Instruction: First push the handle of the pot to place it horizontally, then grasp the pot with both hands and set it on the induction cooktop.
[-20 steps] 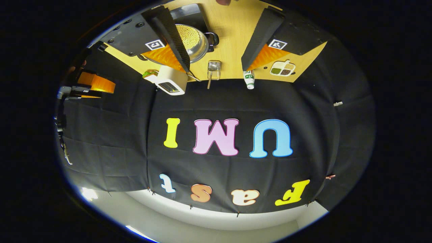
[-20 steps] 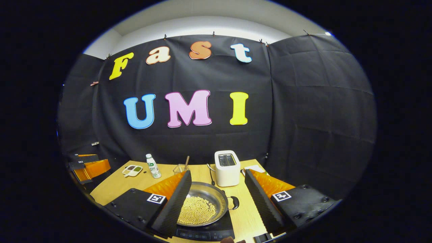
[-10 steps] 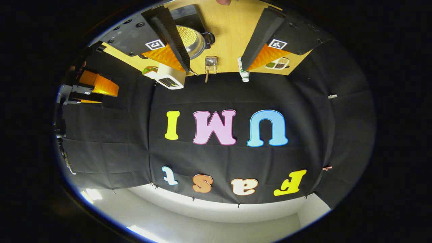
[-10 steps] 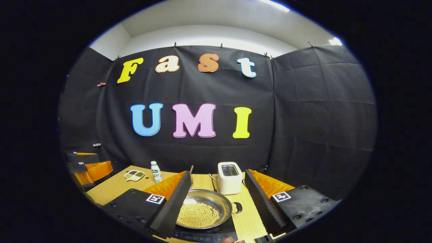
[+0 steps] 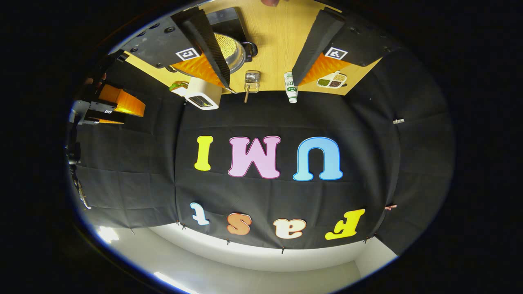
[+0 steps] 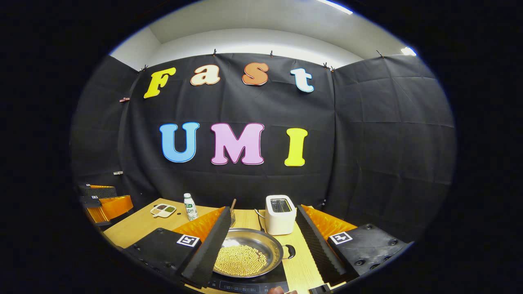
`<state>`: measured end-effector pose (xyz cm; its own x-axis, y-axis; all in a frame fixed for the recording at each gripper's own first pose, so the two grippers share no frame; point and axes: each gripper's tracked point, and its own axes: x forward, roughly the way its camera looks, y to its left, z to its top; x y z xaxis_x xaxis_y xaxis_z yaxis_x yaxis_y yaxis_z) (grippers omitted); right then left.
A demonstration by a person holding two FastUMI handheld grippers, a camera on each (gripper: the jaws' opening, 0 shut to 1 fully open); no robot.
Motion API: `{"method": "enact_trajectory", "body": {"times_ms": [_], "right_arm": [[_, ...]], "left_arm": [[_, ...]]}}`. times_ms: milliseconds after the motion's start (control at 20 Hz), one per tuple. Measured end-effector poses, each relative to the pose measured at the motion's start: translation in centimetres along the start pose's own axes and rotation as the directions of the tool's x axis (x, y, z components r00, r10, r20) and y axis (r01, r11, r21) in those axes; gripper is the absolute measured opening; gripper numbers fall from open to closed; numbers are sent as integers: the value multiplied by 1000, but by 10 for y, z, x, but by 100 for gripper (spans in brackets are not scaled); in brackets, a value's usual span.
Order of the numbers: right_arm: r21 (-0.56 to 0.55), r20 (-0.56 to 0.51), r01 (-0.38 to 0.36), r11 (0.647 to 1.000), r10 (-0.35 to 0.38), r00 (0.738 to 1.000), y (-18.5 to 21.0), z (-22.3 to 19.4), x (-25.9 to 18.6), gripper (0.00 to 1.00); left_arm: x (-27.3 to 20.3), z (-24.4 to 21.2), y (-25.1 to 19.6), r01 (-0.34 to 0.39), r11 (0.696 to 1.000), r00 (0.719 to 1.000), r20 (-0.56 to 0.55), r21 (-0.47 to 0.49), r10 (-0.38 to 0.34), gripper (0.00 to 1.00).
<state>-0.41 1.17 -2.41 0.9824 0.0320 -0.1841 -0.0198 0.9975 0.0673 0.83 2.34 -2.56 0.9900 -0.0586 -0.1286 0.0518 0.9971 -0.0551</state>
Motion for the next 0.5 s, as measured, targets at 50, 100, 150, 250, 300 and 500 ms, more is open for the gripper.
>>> {"method": "enact_trajectory", "body": {"times_ms": [50, 100, 150, 250, 300, 500], "right_arm": [[2, -1, 2, 1000, -2, 1000, -1, 0, 0, 99], [2, -2, 7, 1000, -7, 1000, -3, -1, 0, 99], [3, -3, 10, 1000, -10, 1000, -4, -1, 0, 99], [5, -4, 19, 1000, -19, 1000, -7, -1, -1, 99], [6, -6, 22, 1000, -22, 1000, -8, -1, -2, 99], [7, -11, 23, 1000, -23, 1000, -10, -2, -3, 99]], "left_arm": [[0, 0, 2, -3, 1000, 1000, -2, 0, 3, 94], [0, 0, 2, -4, 1000, 1000, -2, 2, 4, 95], [0, 1, 2, -3, 1000, 1000, -1, 6, 3, 95], [1, 0, 2, -1, 1000, 1000, 0, 10, 1, 95], [1, 1, 2, -2, 1000, 1000, 0, 10, 2, 95], [0, 0, -1, 5, 1000, 1000, -1, 6, -5, 95]]}}
